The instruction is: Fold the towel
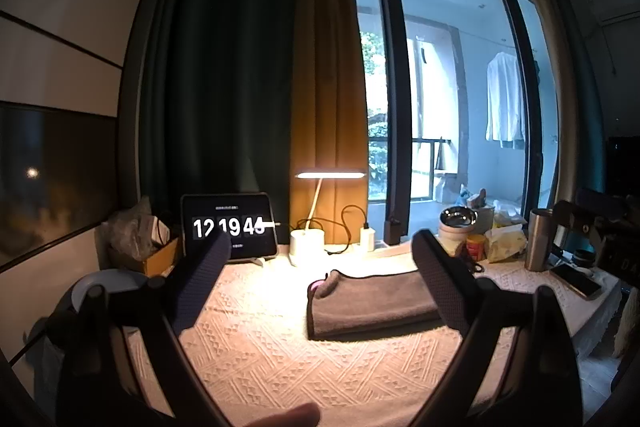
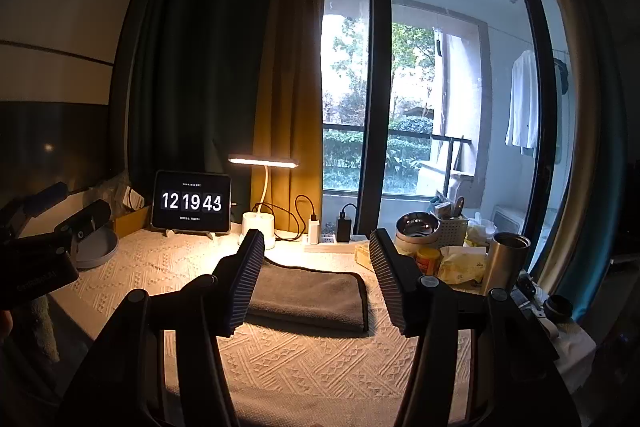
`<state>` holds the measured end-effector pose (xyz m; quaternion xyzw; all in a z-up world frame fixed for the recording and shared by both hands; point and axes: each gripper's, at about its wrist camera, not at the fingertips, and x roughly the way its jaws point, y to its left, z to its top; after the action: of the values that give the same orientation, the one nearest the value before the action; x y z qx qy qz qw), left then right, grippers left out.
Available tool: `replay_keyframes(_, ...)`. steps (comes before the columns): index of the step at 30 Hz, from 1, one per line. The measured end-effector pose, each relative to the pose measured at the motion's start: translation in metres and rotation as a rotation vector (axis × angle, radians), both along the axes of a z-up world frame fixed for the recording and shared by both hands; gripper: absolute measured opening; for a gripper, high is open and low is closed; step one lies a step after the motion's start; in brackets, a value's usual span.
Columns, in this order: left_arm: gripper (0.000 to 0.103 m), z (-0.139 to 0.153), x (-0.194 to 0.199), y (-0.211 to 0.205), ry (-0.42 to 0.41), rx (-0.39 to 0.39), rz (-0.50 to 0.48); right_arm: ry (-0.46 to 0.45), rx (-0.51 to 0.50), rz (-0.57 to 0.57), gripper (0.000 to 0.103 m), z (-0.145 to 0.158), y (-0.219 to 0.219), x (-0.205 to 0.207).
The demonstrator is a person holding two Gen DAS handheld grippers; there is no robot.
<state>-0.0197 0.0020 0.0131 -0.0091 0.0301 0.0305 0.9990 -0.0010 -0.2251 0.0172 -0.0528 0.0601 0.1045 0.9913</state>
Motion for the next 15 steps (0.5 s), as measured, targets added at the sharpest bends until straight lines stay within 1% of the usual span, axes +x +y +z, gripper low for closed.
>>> replay_keyframes(15, 0.094, -0.0008, 0.0006, 0.0010, 0.009, -0.002, 0.003, 0.002, 0.002, -0.003, 0.058, -0.0001, -0.0013, 0.0009)
